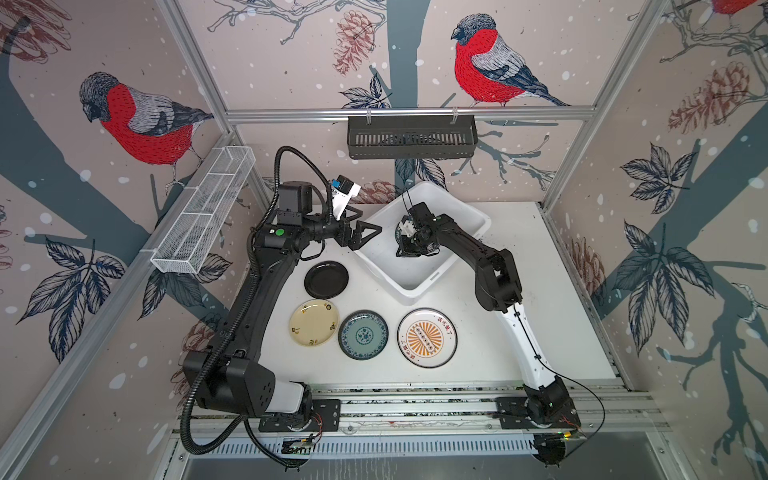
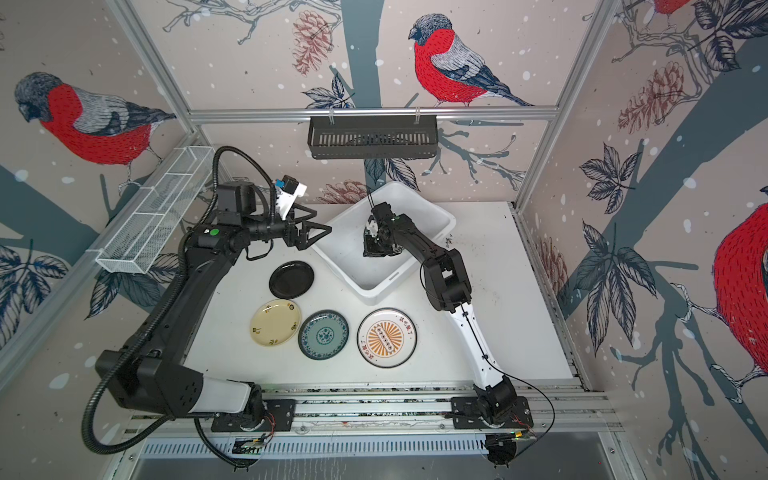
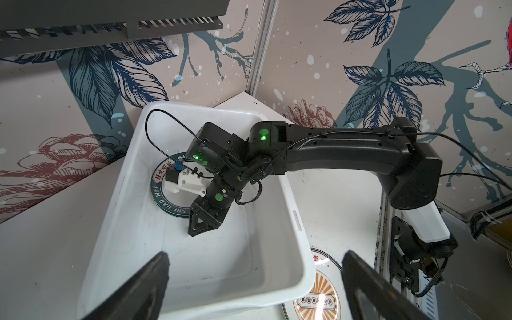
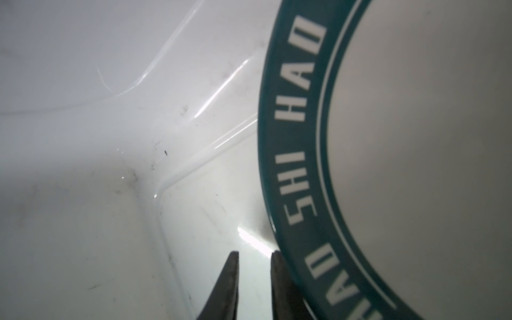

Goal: Place the plates into the plastic bin on the countertop

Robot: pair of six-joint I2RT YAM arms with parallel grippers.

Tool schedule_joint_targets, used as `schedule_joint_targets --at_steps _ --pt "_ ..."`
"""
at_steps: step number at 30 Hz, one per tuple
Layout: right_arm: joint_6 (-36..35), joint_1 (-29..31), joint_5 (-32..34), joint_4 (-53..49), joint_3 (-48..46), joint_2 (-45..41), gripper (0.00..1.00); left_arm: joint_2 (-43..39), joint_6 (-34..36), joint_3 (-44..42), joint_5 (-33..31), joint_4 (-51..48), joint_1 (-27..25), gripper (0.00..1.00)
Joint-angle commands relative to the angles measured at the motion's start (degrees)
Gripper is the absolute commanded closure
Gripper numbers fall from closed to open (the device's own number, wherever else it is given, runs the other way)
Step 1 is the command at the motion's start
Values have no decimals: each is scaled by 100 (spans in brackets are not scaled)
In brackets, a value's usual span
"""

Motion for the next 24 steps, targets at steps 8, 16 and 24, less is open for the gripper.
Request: schedule_joint_targets --at_steps 8,16,24 --pt "42 -87 461 -175 284 158 75 -30 51 -4 104 29 -6 4" --pt "0 -110 602 -200 390 110 75 -39 33 8 104 47 -9 4" --pt "28 -201 639 -214 411 108 75 -66 24 -16 104 54 -10 3"
